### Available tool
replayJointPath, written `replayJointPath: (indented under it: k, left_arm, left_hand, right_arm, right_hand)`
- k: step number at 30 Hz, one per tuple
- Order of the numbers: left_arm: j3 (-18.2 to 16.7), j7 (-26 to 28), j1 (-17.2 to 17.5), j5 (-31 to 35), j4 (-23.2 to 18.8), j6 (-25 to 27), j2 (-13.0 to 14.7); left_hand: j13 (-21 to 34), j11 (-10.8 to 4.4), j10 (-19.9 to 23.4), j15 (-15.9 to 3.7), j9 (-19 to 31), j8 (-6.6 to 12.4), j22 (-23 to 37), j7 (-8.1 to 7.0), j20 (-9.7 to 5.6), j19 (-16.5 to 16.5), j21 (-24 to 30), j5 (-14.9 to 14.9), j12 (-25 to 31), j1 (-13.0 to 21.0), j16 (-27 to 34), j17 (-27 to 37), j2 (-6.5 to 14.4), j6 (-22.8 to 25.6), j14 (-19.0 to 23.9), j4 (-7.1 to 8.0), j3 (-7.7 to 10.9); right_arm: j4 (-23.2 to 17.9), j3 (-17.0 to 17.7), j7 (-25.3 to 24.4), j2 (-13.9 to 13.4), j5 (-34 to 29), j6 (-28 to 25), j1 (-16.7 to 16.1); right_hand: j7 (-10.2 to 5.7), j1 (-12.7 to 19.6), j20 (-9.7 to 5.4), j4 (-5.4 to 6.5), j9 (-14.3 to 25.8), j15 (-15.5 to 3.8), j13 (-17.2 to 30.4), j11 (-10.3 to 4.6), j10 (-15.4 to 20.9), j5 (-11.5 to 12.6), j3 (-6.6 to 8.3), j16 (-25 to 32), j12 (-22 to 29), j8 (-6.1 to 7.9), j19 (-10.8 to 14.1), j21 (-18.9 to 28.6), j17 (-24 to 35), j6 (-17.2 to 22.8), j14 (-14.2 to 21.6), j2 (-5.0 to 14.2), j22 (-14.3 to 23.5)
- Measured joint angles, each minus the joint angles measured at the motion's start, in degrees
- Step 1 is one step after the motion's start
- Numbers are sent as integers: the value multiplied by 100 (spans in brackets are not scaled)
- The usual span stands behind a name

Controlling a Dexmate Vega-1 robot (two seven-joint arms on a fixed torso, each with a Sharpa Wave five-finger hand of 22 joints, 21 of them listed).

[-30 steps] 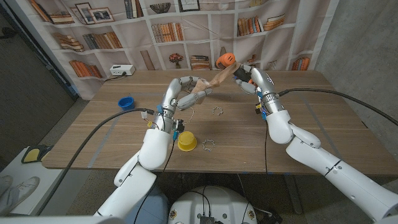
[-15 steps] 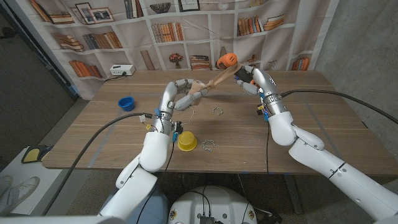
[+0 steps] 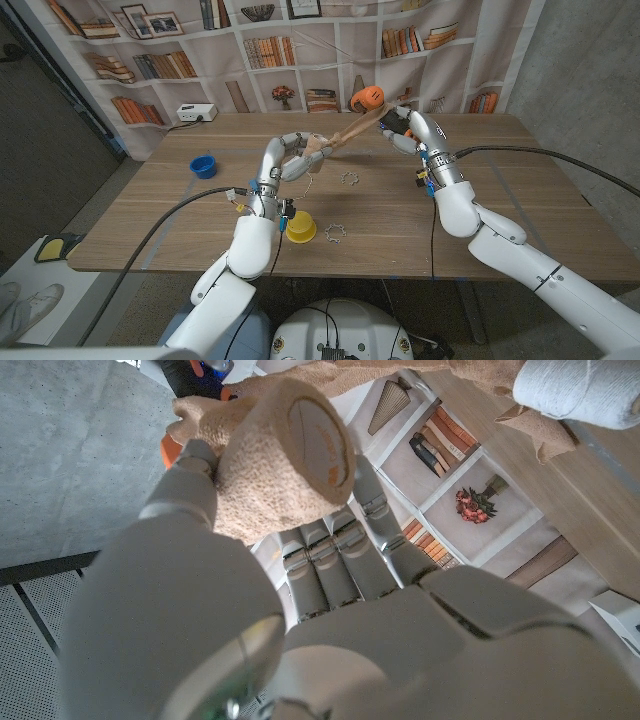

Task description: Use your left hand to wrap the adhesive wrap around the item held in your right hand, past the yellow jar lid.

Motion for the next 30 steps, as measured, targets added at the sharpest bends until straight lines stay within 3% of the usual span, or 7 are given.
replayJointPath:
  k: [30]
  left_arm:
    - [45, 180, 38, -168, 192, 108, -110]
  left_hand:
    - [38, -12, -12, 19, 33, 12, 1, -21, 19, -41, 0, -18, -22, 20, 0, -4, -20, -20, -20, 0, 0]
  right_arm:
    - [-251, 187, -120, -163, 140, 243, -310]
  right_hand:
    - [0, 0, 0, 1, 0, 0, 0, -8, 10, 0, -1, 0, -17, -11, 0, 32, 0, 0, 0, 0, 0]
